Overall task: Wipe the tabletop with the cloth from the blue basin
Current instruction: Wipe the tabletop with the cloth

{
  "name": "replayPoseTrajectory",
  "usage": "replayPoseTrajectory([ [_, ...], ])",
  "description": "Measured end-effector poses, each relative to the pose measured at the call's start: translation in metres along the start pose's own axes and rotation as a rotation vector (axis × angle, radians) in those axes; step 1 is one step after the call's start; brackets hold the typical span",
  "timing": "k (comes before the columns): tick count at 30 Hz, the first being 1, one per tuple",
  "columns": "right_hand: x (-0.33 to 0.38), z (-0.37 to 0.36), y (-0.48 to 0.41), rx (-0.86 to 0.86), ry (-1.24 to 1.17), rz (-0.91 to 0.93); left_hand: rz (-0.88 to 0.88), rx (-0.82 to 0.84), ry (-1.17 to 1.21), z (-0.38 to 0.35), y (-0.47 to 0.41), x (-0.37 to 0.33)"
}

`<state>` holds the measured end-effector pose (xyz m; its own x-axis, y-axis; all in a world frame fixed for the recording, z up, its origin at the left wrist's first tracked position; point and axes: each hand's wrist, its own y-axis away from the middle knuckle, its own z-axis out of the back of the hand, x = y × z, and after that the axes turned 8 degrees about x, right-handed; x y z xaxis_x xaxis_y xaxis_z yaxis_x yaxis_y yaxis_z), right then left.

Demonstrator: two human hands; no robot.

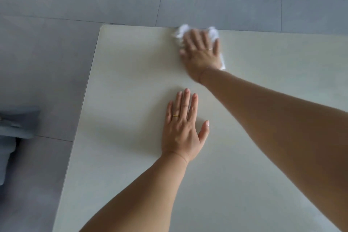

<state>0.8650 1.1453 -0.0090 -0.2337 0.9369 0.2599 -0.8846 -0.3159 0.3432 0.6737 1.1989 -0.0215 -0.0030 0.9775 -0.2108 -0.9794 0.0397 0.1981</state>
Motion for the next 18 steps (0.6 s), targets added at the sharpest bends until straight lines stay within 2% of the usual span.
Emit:
replayPoseTrajectory([
  [3,-0.001,0.002,0.003,0.063,0.108,0.256,-0.003,0.008,-0.003,0.000,0.000,0.000],
  [5,-0.035,0.011,0.003,0.033,0.134,0.287,-0.008,0.015,-0.006,0.000,0.000,0.001],
  [7,-0.079,0.018,0.007,-0.016,0.094,0.171,-0.011,0.017,-0.012,0.001,-0.001,0.001],
  [11,-0.171,0.030,0.036,-0.119,0.005,-0.240,-0.014,0.019,-0.015,0.002,-0.001,0.002],
  [14,-0.183,0.032,0.042,-0.177,-0.104,-0.549,-0.005,0.010,-0.014,0.001,-0.002,0.001],
  [16,-0.149,0.025,0.040,-0.171,-0.123,-0.564,-0.002,0.009,-0.013,0.000,-0.001,0.001],
  [18,-0.107,0.008,0.045,-0.132,-0.056,-0.349,-0.001,0.012,-0.015,0.000,-0.001,0.001],
])
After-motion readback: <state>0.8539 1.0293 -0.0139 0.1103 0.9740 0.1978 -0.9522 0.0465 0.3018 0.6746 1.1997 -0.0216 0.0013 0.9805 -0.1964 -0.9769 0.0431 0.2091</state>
